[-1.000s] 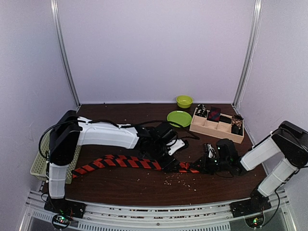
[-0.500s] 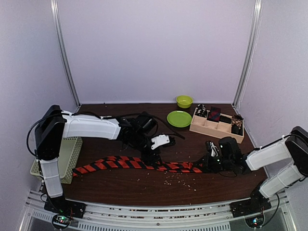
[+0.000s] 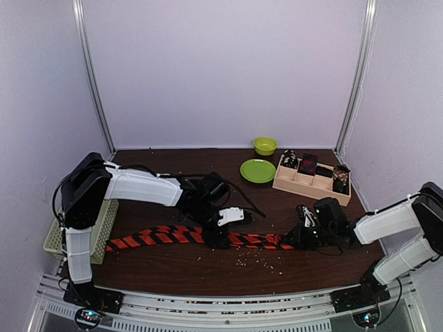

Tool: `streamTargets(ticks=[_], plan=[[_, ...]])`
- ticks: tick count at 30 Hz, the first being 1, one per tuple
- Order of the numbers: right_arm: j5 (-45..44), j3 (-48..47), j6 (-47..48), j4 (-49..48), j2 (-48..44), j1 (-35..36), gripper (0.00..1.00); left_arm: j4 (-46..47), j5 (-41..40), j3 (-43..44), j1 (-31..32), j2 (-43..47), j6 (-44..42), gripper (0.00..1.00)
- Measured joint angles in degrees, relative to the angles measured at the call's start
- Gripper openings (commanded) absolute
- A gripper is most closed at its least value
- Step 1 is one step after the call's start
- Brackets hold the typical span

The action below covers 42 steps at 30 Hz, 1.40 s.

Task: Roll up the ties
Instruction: Tie the tie at the center of the board.

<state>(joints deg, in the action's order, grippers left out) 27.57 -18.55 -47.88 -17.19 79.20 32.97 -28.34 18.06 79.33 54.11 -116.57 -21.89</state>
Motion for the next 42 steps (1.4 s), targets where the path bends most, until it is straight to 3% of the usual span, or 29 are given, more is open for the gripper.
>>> streamTargets(ticks=[25, 37, 42], plan=[[-0.6, -0.8, 0.6, 2.1, -0.6, -0.9, 0.00, -3.9, 7.0, -6.4, -8.8, 3.3, 4.5, 0.66], [-2.8, 1.0, 3.4, 9.4, -8.1, -5.9, 0.00, -3.8, 8.2, -6.4, -9.4, 3.1, 4.5, 0.66], [-4.8, 2.8, 4.8, 15.2, -15.2, -9.5, 0.00, -3.8, 8.3, -6.4, -9.4, 3.1, 4.5, 0.67]])
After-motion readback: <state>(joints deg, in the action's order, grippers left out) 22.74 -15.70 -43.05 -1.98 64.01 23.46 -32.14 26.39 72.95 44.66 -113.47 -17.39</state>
